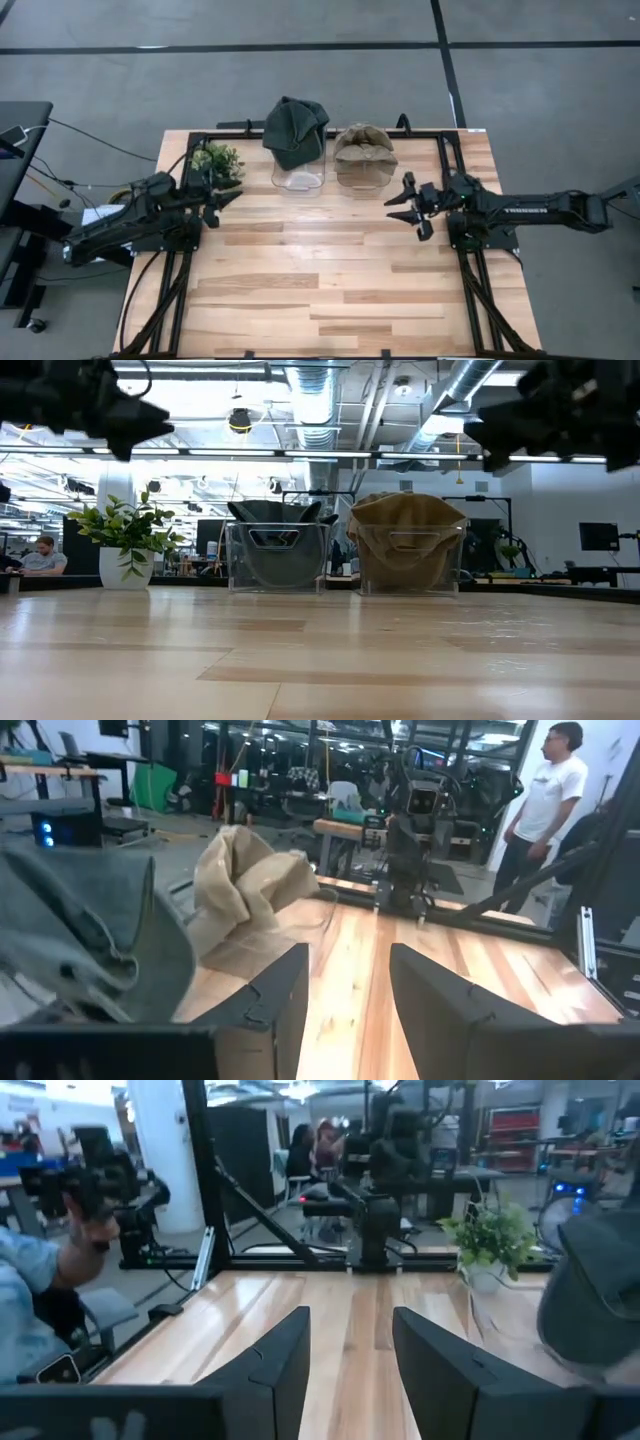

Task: Pick & Place hat
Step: Return to Home Position

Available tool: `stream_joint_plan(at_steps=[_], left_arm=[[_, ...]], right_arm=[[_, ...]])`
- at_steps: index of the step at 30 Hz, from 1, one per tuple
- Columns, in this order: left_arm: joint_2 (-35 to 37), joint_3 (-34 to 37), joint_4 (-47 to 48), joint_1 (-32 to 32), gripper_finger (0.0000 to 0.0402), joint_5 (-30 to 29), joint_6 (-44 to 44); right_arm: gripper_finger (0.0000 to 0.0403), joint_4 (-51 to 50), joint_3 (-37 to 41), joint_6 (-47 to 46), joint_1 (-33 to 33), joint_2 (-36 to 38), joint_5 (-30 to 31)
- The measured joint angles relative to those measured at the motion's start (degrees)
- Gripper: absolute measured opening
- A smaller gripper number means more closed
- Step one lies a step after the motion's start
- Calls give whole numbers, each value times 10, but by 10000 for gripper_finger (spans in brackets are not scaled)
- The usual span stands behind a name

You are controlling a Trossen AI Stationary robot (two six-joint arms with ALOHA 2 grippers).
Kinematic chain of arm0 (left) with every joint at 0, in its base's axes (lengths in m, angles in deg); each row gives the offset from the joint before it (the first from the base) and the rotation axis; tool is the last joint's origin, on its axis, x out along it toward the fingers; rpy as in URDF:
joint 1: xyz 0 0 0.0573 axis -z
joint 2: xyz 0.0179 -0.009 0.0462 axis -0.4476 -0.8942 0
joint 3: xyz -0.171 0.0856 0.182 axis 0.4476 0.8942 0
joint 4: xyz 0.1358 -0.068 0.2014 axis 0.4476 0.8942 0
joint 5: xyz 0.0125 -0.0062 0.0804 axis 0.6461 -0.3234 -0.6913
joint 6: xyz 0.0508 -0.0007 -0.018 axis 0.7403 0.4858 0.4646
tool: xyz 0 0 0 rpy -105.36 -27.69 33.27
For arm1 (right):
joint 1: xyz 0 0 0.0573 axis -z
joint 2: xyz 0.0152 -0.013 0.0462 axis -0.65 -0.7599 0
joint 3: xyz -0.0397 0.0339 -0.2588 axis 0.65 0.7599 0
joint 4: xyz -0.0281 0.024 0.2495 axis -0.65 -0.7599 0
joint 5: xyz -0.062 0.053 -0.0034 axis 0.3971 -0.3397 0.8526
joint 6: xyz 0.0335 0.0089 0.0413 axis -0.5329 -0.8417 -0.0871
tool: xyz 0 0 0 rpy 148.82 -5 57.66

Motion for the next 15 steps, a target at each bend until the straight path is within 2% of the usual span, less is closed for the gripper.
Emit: stream_joint_plan(at_steps=[5,10,15], left_arm=[[54,56,2,10,139,-3,-27],[54,95,-2,10,139,-39,-45],[44,100,-20,11,139,-71,-45]], right_arm=[[137,-14,75,-27,16,120,30],[134,-170,74,-37,21,233,113],[136,-276,74,-41,-6,318,149]])
